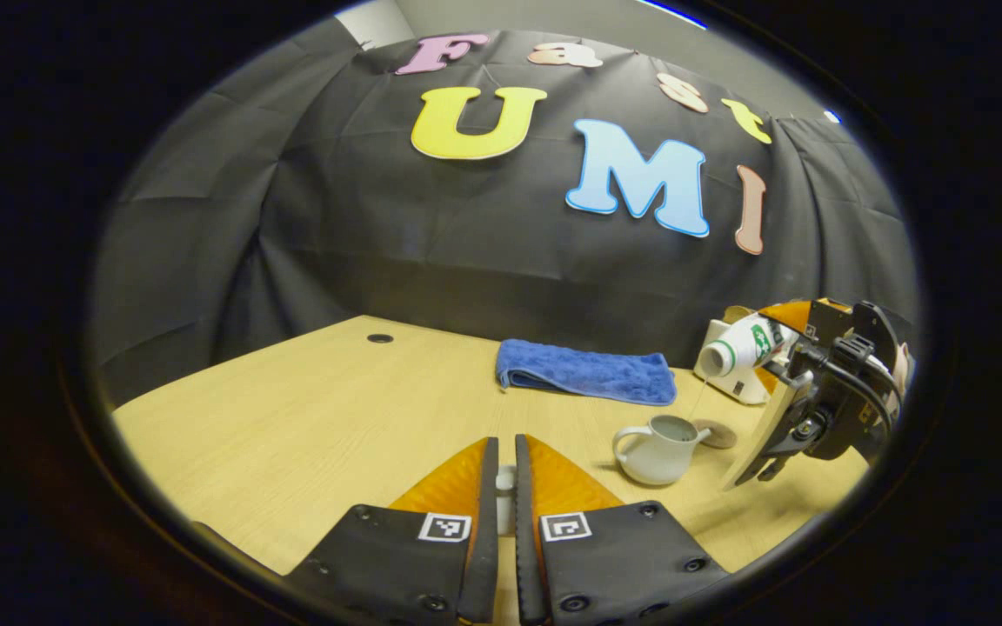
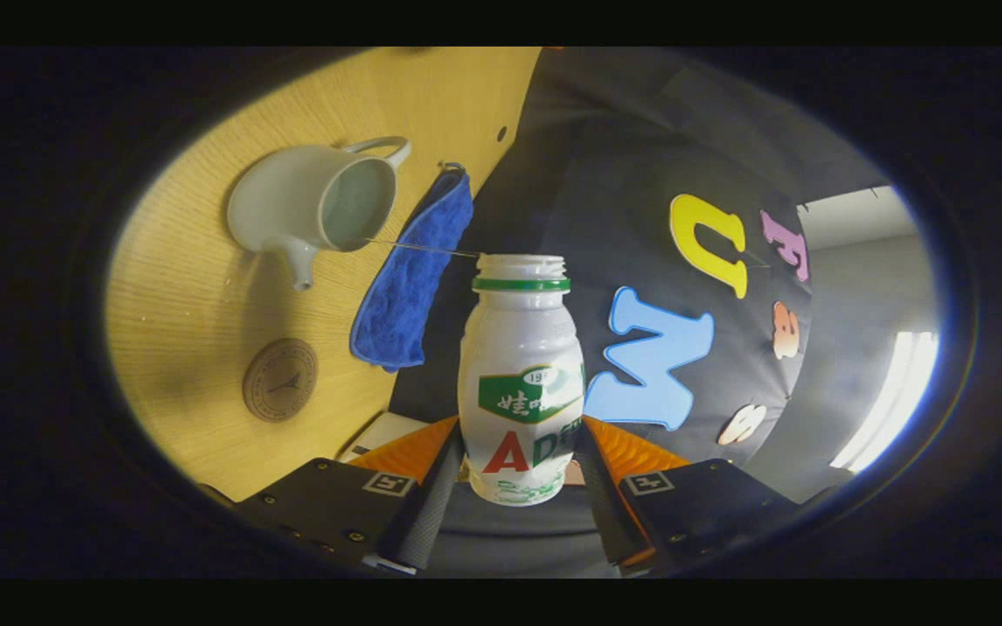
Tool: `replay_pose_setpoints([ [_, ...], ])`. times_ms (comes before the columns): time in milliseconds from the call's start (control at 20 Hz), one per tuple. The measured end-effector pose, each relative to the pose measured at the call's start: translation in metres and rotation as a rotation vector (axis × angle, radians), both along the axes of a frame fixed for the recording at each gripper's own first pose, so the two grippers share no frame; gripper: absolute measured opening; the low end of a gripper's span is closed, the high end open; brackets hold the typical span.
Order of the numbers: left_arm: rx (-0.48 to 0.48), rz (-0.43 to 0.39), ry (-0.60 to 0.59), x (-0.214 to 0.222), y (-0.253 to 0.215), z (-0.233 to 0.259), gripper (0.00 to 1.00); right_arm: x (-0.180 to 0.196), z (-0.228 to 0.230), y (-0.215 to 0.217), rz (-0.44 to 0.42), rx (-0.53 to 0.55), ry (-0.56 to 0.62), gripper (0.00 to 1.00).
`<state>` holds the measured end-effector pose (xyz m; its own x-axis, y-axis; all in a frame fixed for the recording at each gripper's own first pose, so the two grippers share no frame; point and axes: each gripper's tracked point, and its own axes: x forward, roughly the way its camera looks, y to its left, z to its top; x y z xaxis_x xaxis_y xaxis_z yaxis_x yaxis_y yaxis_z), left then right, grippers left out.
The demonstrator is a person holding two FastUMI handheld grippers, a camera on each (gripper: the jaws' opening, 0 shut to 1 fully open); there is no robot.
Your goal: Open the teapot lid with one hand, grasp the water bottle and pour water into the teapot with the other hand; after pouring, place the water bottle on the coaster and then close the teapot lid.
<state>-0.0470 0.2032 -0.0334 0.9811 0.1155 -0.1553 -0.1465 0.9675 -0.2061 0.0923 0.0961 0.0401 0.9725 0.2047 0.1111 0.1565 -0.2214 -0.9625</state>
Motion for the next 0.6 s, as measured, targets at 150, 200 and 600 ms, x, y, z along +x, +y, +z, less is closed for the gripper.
replay_pose_setpoints([
  [150, 0.0, -0.001, -0.005, 0.0, 0.0, 0.001, 0.16, -0.003, -0.015, -0.005, -0.013, 0.137, 0.049, 0.72],
  [200, -0.002, -0.004, -0.006, 0.0, -0.001, 0.001, 0.19, -0.005, -0.021, -0.006, -0.016, 0.189, 0.063, 0.72],
  [600, 0.015, -0.033, -0.007, 0.01, -0.019, 0.005, 0.19, -0.015, -0.049, -0.006, -0.025, 0.613, 0.207, 0.72],
])
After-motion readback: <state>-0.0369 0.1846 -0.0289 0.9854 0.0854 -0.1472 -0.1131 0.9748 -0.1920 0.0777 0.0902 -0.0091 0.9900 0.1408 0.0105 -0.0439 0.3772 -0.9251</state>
